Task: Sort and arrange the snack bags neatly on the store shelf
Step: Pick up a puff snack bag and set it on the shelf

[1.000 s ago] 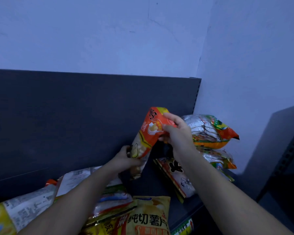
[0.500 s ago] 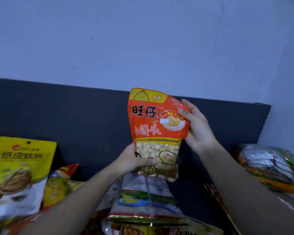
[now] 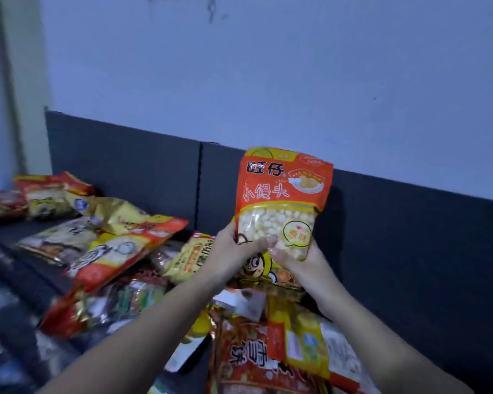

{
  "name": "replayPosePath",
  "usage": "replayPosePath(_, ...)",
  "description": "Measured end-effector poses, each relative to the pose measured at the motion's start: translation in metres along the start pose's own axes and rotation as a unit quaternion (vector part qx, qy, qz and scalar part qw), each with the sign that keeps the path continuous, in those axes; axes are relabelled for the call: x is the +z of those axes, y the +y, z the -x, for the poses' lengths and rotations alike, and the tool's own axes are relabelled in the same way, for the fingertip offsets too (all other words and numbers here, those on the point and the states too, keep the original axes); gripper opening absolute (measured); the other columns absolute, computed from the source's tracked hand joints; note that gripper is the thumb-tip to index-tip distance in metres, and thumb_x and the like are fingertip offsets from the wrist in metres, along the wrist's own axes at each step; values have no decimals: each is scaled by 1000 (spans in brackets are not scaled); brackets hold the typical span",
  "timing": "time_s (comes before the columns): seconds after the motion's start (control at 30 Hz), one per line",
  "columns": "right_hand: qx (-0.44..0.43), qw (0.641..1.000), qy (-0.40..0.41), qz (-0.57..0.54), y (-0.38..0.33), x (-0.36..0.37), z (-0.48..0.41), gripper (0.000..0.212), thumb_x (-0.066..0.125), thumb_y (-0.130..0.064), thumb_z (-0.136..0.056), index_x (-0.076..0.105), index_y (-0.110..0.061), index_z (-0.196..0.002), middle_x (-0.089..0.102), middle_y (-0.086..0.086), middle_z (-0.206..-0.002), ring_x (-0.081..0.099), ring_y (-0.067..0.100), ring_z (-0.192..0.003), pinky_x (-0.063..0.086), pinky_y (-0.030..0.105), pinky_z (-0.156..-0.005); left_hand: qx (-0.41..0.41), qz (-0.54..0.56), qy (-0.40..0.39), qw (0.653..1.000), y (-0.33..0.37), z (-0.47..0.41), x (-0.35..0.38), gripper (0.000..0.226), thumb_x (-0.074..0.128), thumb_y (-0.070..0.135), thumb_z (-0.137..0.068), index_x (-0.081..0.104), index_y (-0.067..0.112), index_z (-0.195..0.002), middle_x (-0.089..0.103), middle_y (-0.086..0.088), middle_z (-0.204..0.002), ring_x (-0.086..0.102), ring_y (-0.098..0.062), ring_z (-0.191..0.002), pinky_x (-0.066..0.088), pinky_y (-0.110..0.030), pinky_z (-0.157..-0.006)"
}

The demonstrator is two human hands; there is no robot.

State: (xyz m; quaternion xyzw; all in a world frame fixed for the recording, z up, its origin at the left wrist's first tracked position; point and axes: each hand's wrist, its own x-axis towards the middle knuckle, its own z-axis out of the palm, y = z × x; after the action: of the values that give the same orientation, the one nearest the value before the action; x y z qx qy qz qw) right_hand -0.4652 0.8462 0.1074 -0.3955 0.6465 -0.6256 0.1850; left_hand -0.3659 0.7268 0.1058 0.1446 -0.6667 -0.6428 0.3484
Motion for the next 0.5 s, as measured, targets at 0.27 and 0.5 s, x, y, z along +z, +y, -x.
replayPosePath(0.27,17,999,-29,-33,23,116,-55,84,74,-23,-79,22,-36,-143,55,1,-127,58,18,-111,51,30,-82,-58,-103,135,984,-12,-26,-127,57,81,45,-67,49,22,-108,66,1,-106,66,-17,-93,56,-40,-83)
replayPosePath(0.5,-5,996,29,85,52,199,-124,60,57,-26,-93,28,-36,-144,50,-5,-137,49,22,-123,41,44,-102,-49,-355,-26,933,-30,-77,-215,91,80,41,-67,26,30,-140,42,1,-139,42,-24,-129,39,-41,-105)
